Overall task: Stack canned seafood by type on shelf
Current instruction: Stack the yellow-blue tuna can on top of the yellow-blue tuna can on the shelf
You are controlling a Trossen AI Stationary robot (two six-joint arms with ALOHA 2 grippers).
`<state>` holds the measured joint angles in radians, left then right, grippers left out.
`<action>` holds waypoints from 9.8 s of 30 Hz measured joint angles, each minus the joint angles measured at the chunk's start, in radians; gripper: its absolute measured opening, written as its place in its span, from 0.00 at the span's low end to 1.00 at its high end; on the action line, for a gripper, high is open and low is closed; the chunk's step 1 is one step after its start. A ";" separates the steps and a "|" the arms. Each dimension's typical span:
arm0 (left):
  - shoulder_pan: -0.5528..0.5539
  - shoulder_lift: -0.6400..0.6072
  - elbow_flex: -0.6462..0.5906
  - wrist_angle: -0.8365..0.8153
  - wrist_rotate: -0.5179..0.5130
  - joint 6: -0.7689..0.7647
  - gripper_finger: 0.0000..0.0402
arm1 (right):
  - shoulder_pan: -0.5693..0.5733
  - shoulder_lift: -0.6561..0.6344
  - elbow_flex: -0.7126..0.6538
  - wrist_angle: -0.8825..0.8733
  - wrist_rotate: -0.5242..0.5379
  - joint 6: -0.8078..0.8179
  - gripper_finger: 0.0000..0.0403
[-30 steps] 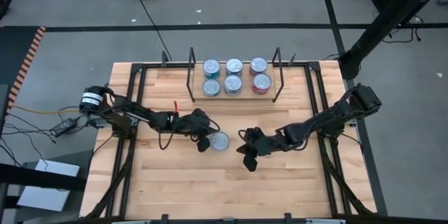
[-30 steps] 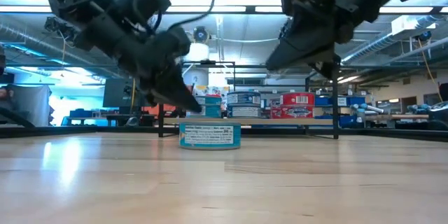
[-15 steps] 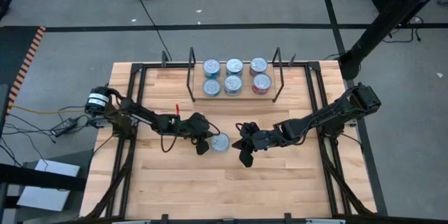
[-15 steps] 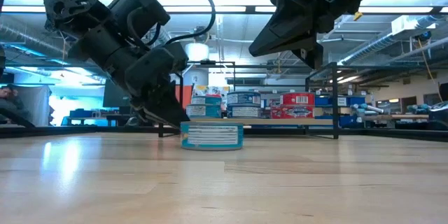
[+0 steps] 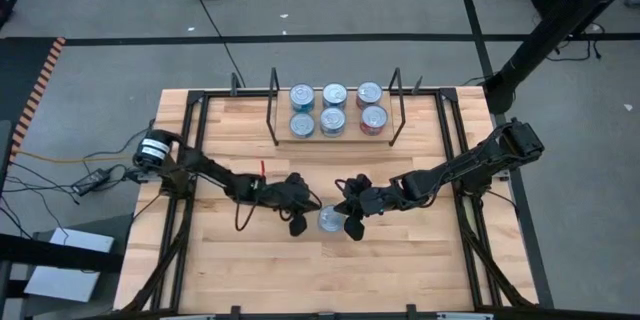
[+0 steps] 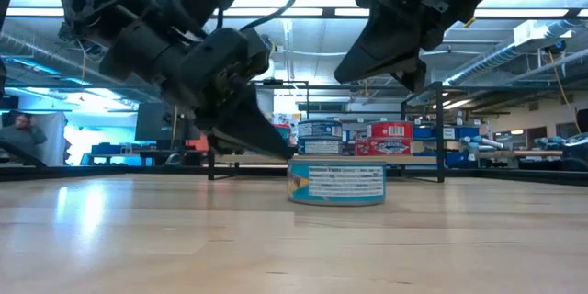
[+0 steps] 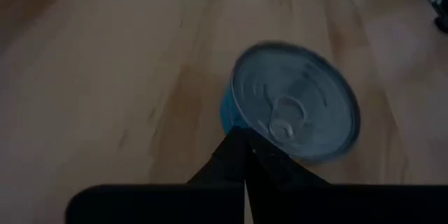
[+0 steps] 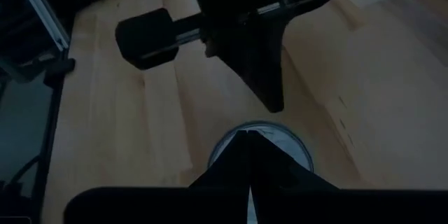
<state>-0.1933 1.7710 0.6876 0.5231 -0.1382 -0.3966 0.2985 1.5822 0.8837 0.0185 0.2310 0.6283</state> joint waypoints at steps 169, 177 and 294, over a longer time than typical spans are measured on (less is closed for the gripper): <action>-0.091 -0.020 0.220 -0.297 -0.194 -0.158 0.62 | -0.022 -0.237 0.238 -0.771 0.007 -0.377 0.02; -0.101 -0.012 0.396 -0.540 -0.421 -0.166 0.68 | -0.027 -0.370 0.235 -0.892 0.006 -0.403 0.02; 0.225 0.222 0.955 -1.401 -0.756 0.350 0.37 | -0.041 -0.529 0.035 -0.685 0.304 -0.345 0.02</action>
<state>0.0315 1.9926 1.6429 -0.8783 -0.8938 -0.0466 0.2573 1.0534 0.9188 -0.6670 0.5354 0.2836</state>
